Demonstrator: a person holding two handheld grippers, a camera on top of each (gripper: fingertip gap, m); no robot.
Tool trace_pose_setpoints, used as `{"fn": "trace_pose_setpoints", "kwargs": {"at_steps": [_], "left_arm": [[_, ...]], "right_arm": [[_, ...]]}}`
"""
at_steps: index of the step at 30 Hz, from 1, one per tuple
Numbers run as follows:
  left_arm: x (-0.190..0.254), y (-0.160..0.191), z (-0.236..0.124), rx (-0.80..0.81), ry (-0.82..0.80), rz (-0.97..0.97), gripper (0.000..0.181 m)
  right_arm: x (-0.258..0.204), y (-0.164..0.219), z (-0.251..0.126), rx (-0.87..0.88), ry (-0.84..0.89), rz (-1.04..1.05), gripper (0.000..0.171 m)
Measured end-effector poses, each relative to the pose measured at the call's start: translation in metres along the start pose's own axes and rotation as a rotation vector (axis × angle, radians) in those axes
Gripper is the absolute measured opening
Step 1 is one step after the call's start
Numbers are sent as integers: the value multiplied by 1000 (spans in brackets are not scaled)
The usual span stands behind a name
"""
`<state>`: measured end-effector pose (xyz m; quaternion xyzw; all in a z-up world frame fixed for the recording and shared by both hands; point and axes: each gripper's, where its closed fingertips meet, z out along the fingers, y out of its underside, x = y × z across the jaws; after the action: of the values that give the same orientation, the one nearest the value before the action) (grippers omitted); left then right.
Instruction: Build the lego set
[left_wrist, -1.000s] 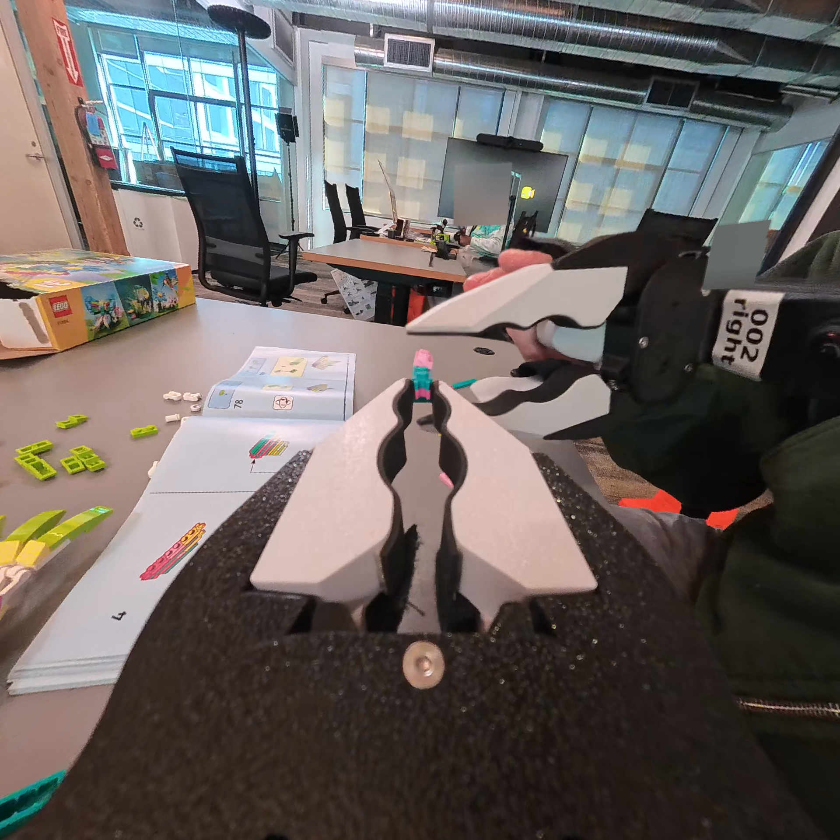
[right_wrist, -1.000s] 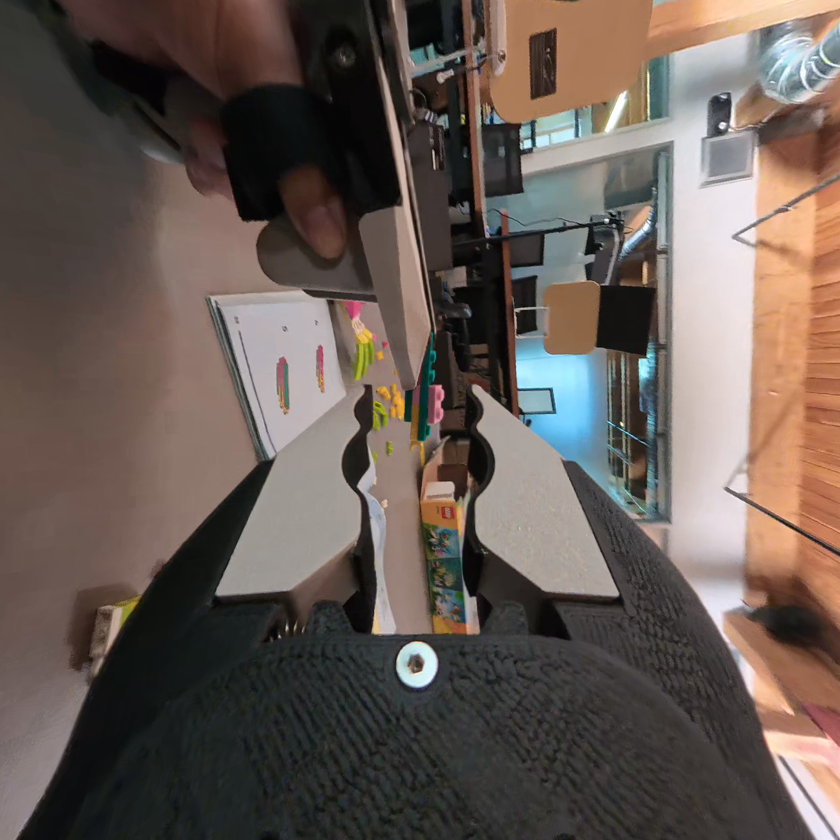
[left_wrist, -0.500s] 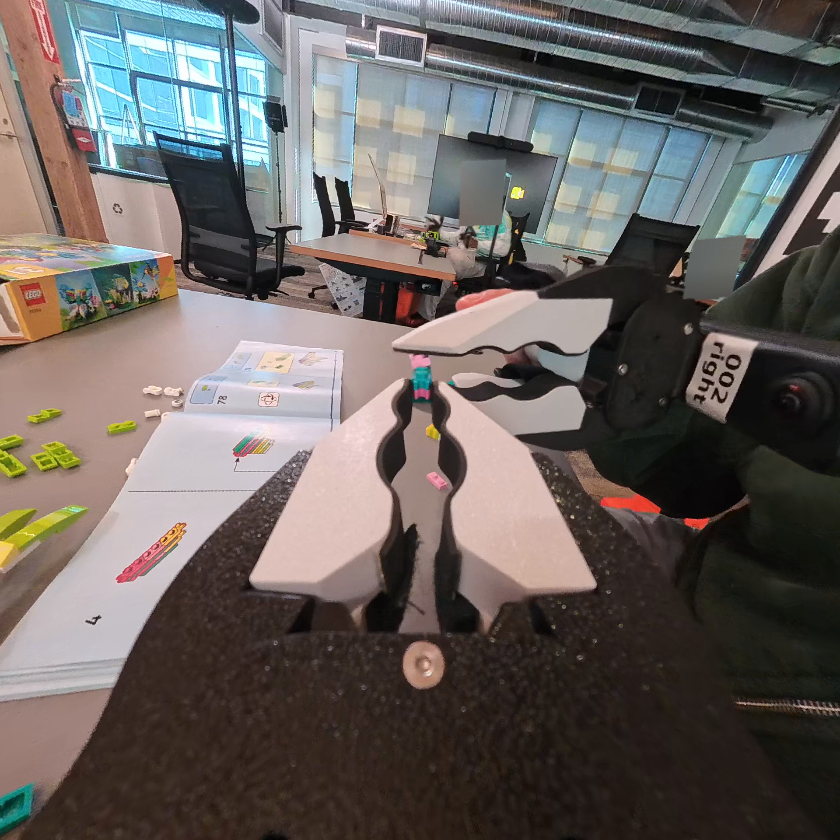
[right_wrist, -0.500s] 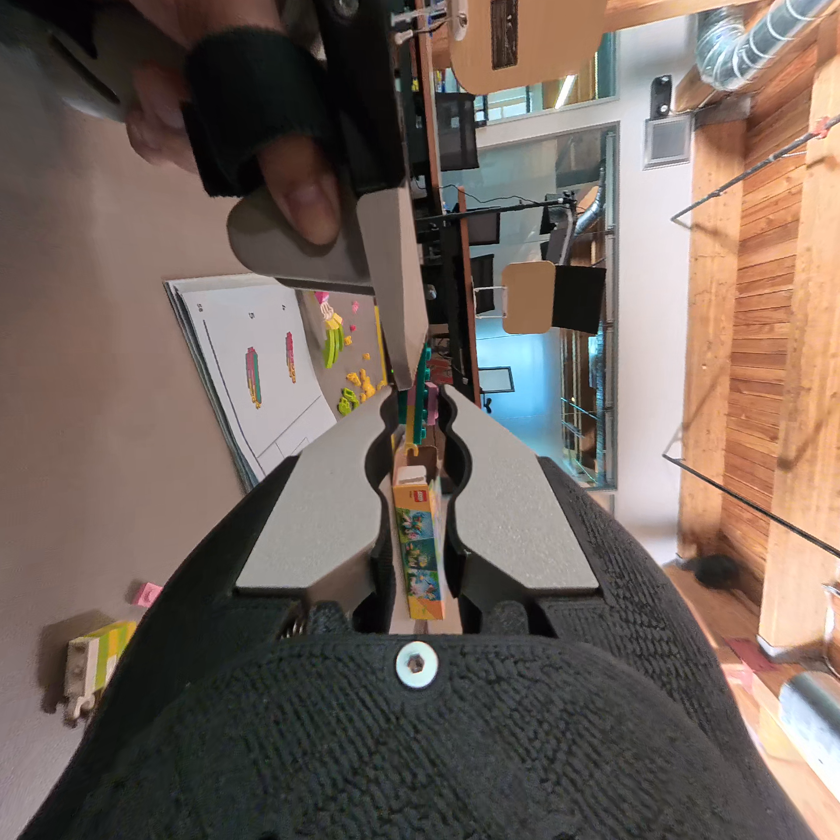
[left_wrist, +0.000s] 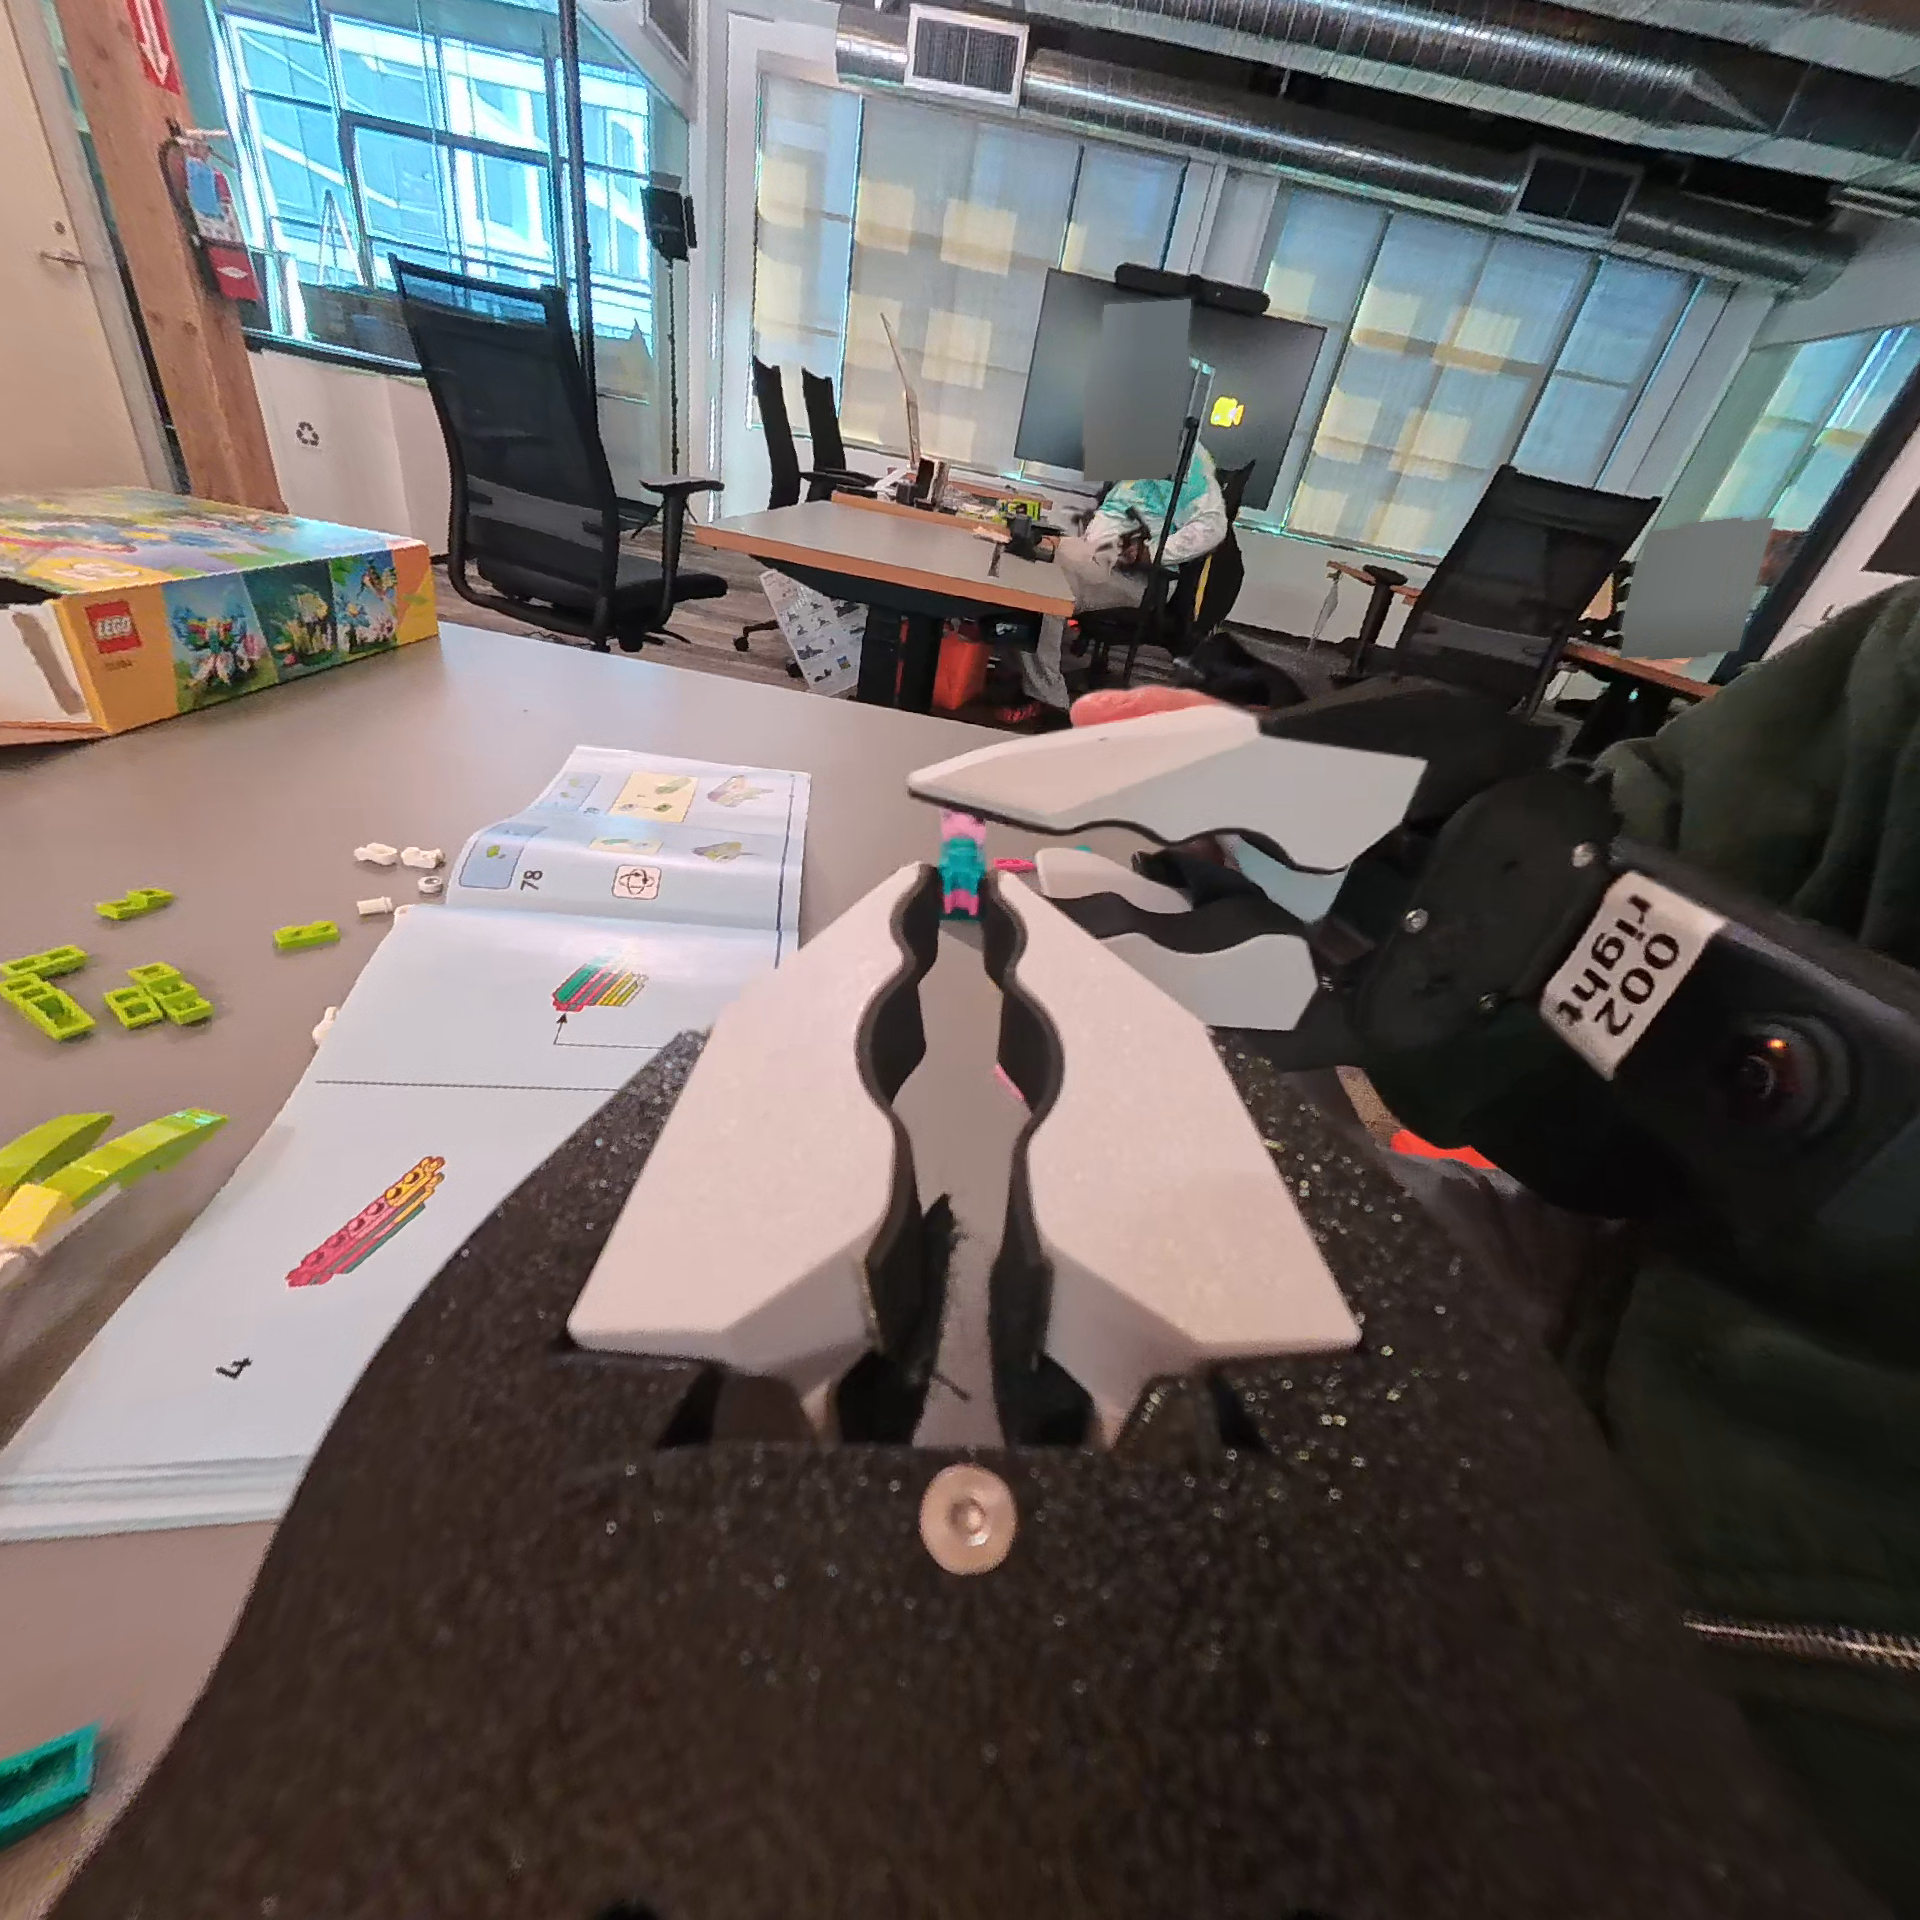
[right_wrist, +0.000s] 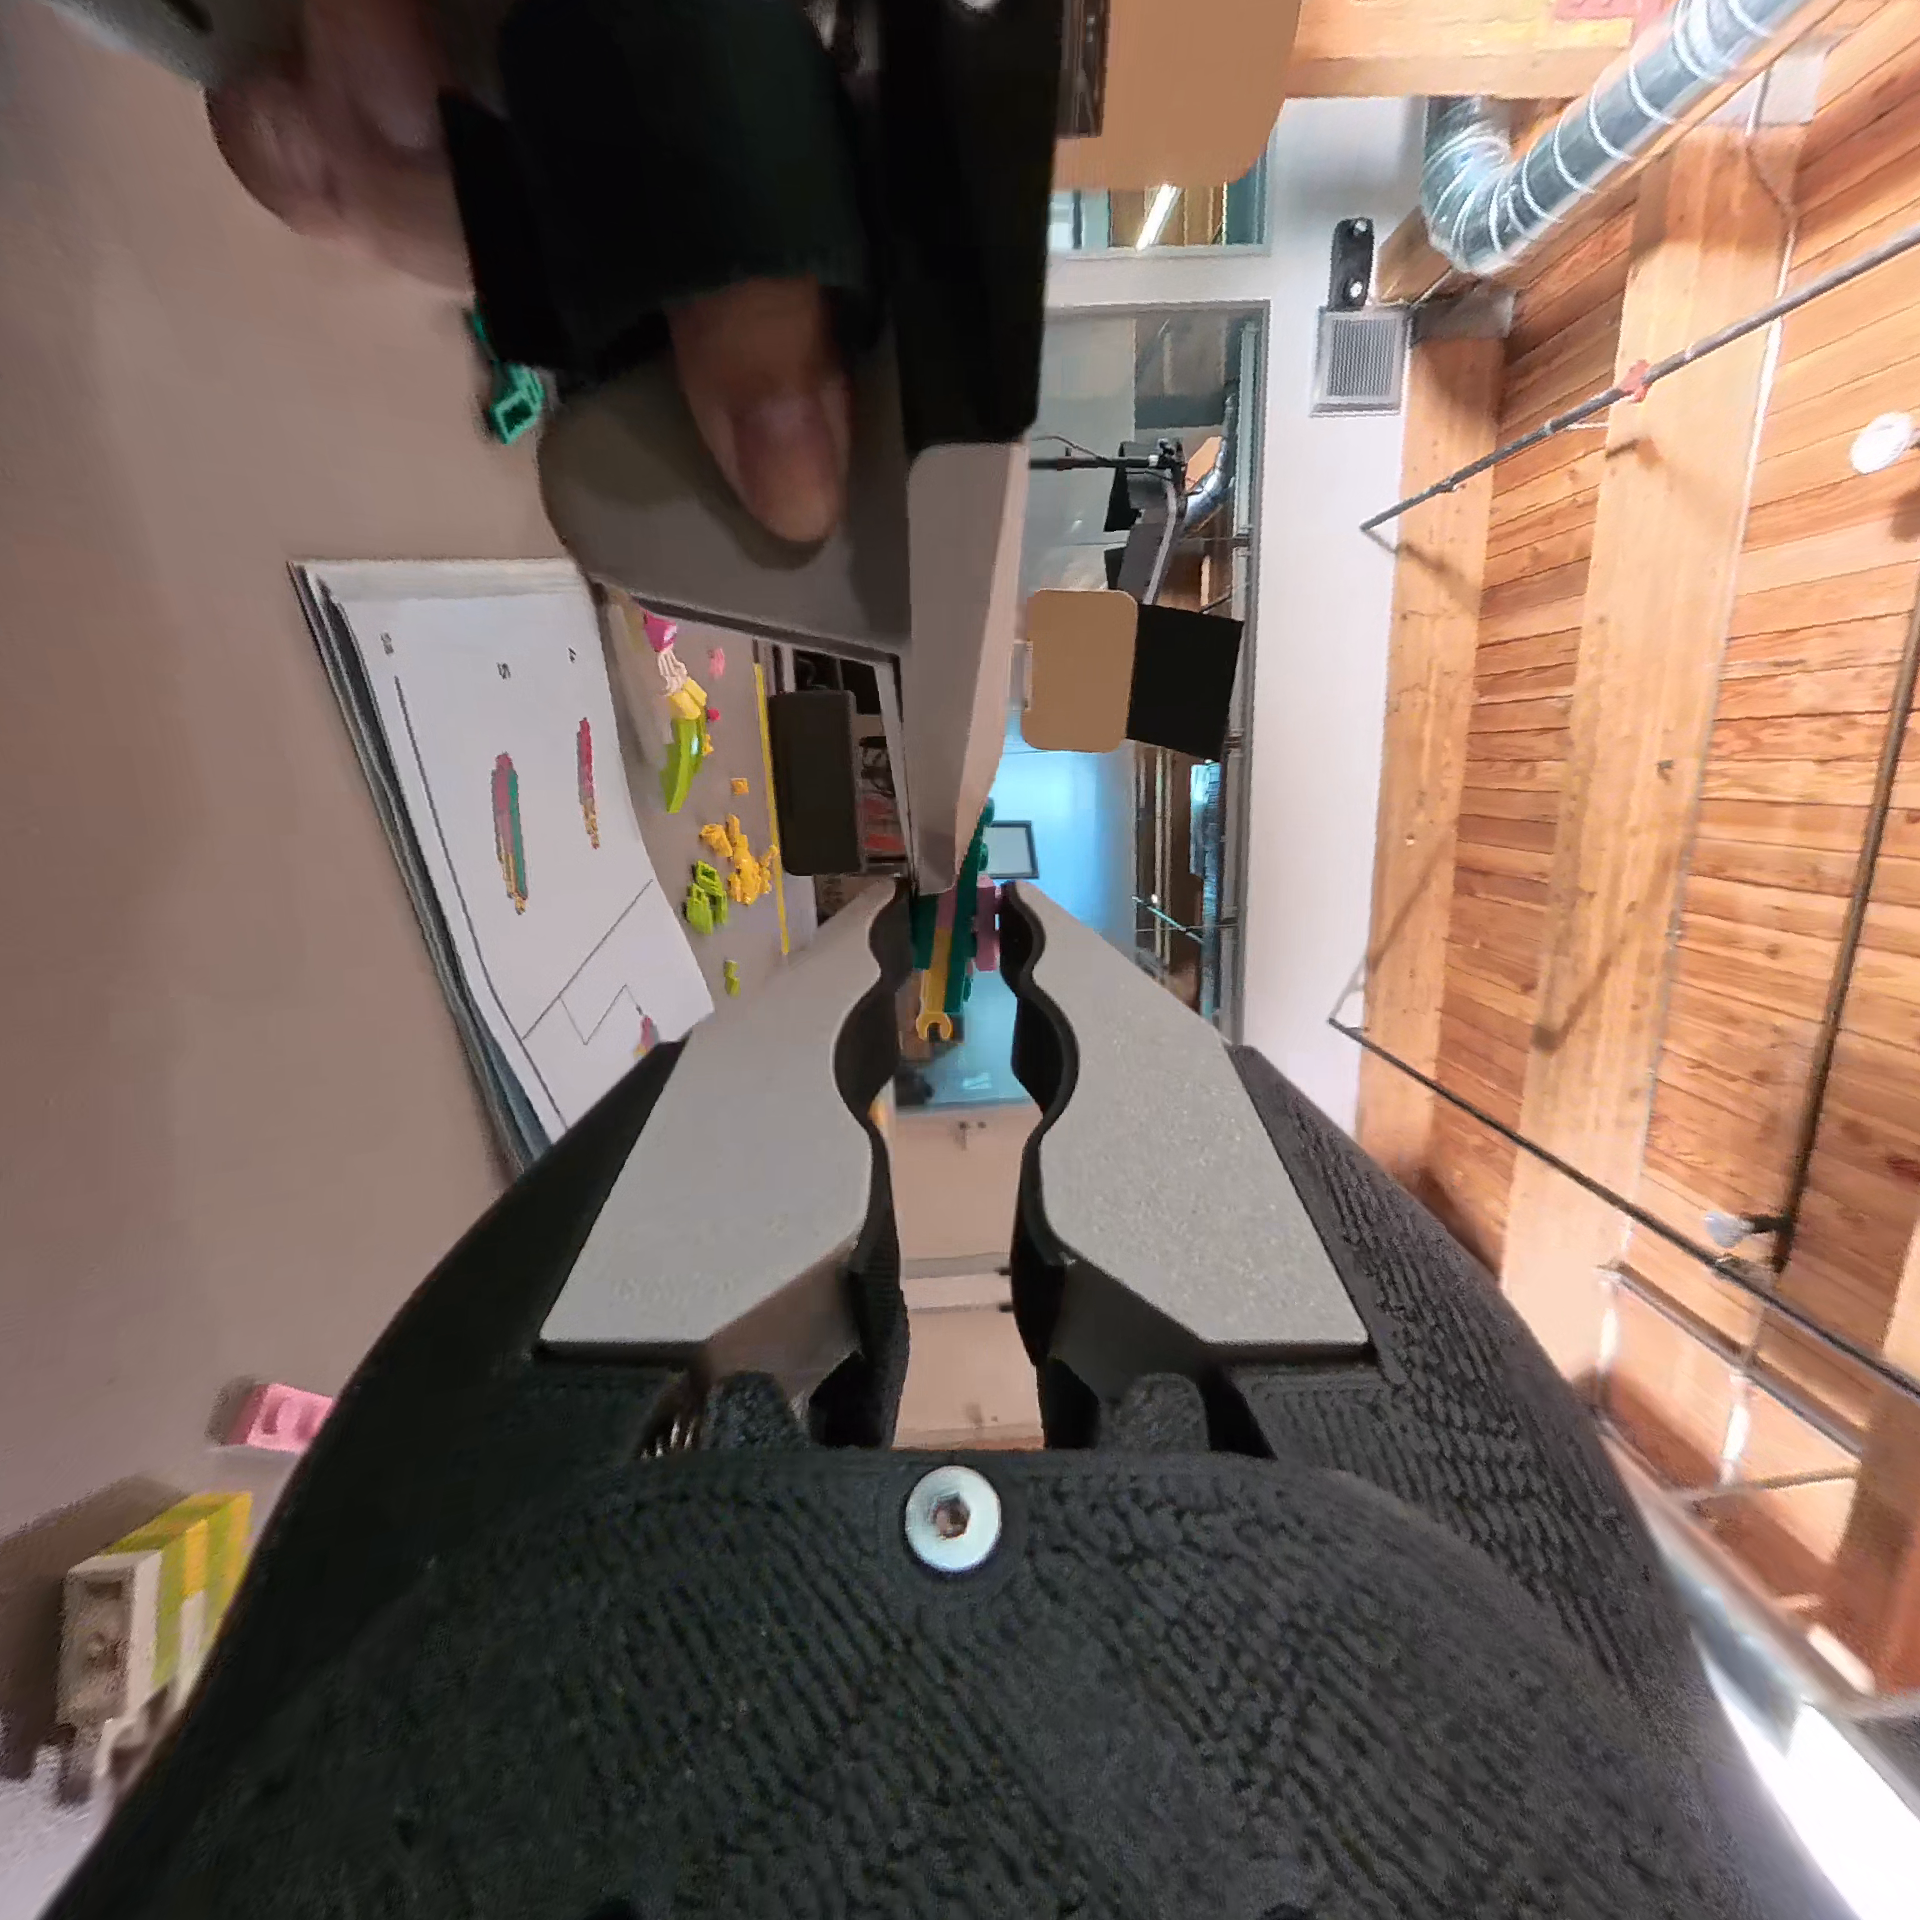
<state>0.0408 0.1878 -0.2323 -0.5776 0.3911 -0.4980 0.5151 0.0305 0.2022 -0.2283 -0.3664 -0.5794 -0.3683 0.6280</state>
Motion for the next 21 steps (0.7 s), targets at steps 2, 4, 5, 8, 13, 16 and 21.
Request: {"fn": "trace_pose_setpoints", "kwargs": {"at_steps": [2,4,5,8,13,16,21], "left_arm": [[0,0,0,2,1,0,6],[-1,0,0,-2,-2,-2,6],[-1,1,0,-3,-1,-7,6],[-2,3,0,-11,-4,-17,6],[-5,10,2,-44,-13,-36,6],[-5,11,2,-49,-6,-47,6],[-8,12,2,-47,-4,-93,6]], "right_arm": [[0,0,0,2,-12,28,14],[0,0,0,4,-30,59,13],[-1,0,0,4,-42,75,14],[-3,1,1,6,-68,96,13],[-9,3,2,23,-98,97,14],[-12,4,2,20,-118,95,13],[-18,5,4,35,-205,272,14]]}}
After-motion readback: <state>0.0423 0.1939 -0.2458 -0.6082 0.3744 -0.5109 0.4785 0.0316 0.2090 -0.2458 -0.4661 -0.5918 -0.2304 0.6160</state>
